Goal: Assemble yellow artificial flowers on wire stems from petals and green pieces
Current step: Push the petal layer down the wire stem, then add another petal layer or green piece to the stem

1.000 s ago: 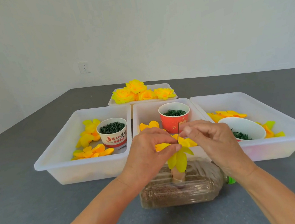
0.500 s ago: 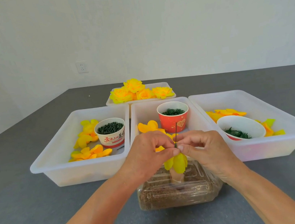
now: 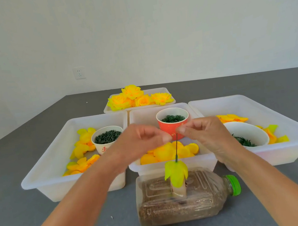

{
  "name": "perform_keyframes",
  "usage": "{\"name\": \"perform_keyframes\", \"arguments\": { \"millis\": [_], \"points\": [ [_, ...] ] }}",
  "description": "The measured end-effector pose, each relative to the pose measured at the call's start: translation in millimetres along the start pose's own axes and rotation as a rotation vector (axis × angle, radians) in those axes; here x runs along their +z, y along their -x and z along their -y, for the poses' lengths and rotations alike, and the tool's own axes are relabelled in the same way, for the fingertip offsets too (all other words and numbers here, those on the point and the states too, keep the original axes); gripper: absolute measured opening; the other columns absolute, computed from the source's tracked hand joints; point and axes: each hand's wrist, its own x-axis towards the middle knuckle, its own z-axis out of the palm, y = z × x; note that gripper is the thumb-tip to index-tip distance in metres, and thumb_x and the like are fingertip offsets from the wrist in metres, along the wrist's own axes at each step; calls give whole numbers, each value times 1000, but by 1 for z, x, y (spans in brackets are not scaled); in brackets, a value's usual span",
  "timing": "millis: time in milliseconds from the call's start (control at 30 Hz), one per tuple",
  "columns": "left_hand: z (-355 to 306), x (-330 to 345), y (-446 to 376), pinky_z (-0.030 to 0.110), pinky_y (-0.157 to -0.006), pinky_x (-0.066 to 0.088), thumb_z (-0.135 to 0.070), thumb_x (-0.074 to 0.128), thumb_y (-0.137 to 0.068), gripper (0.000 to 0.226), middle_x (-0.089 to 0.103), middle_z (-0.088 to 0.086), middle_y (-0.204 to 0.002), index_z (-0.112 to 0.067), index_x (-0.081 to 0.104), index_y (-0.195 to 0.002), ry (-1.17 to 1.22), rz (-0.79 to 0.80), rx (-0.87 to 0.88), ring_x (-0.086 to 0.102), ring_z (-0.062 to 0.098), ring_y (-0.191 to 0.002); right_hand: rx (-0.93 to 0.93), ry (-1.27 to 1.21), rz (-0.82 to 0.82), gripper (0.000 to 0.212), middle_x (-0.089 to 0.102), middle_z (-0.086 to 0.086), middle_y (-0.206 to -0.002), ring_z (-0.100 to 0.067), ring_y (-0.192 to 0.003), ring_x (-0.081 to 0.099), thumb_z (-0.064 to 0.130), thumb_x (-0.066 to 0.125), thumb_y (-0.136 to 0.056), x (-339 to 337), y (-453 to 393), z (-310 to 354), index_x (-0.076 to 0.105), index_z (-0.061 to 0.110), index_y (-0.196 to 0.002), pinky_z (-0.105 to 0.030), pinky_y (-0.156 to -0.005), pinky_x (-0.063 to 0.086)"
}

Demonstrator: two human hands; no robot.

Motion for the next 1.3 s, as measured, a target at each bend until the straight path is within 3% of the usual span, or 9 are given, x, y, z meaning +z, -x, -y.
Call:
{"name": "perform_keyframes", "arguments": {
  "millis": [100, 167, 367, 467, 533, 667, 800, 1100, 1300],
  "points": [
    [5, -14, -34, 33, -76, 50, -20, 67, -84, 10, 70, 10, -78, -13, 72, -78, -37, -241, 30, 61, 16, -74, 36, 63, -107, 7, 68, 6, -67, 7, -55, 56, 12, 70, -82, -3, -30, -7, 73, 14, -76, -11, -54, 44],
    [14, -16, -57, 34, -70, 48, -11, 66, -84, 11, 67, 14, -73, -8, 71, -75, -120, -350, 46, 57, 20, -68, 70, 131, -154, 5, 67, 4, -70, 0, -62, 57, 13, 71, -81, -4, -53, -14, 72, 13, -76, -19, -61, 45],
    [50, -11, -97, 13, -53, 38, -6, 64, -83, 18, 56, -5, -53, -7, 66, -65, -327, -406, 64, 48, -1, -48, 106, 427, -155, 9, 62, 4, -74, -13, -78, 56, 10, 68, -83, 2, -110, -34, 74, 6, -87, -26, -72, 42],
    [64, -10, -104, 7, -45, 36, -1, 63, -82, 23, 54, -9, -50, -8, 63, -61, -278, -435, 62, 50, -3, -41, 101, 620, -91, 13, 70, -6, -93, -19, -89, 62, 8, 66, -83, 9, -132, -44, 74, 6, -93, -27, -80, 47],
    [70, -10, -107, 8, -46, 38, -3, 64, -83, 23, 55, -8, -49, -10, 63, -61, -252, -441, 56, 52, -3, -41, 109, 725, -43, 16, 70, -7, -103, -21, -97, 62, 8, 65, -83, 14, -145, -52, 74, 8, -97, -29, -87, 47],
    [76, -11, -108, 26, -59, 48, -8, 65, -84, 17, 59, -3, -53, -7, 67, -67, -228, -424, 26, 58, 9, -50, 107, 973, 80, 24, 67, -8, -111, -24, -102, 60, 10, 62, -85, 26, -163, -68, 72, 13, -107, -35, -92, 49],
    [78, -12, -107, 27, -61, 51, -13, 66, -84, 16, 61, -4, -56, -11, 68, -68, -203, -423, -1, 58, 2, -48, 232, 1048, 165, 32, 61, -9, -120, -24, -108, 57, 13, 54, -92, 35, -176, -79, 60, 10, -122, -34, -96, 47],
    [77, -12, -107, 32, -65, 53, -13, 66, -84, 14, 64, 5, -62, -6, 70, -72, -180, -425, -25, 59, 9, -53, 260, 1196, 90, 27, 58, -6, -92, -18, -81, 52, 23, 61, -89, 40, -188, -85, 61, 7, -111, -26, -72, 42],
    [79, -11, -108, 30, -62, 50, -13, 66, -84, 14, 67, 12, -68, -4, 70, -73, -176, -428, -19, 59, 10, -54, 265, 1159, 124, 26, 62, -10, -112, -23, -102, 60, 18, 55, -93, 40, -190, -88, 59, 5, -115, -27, -80, 46]
  ]
}}
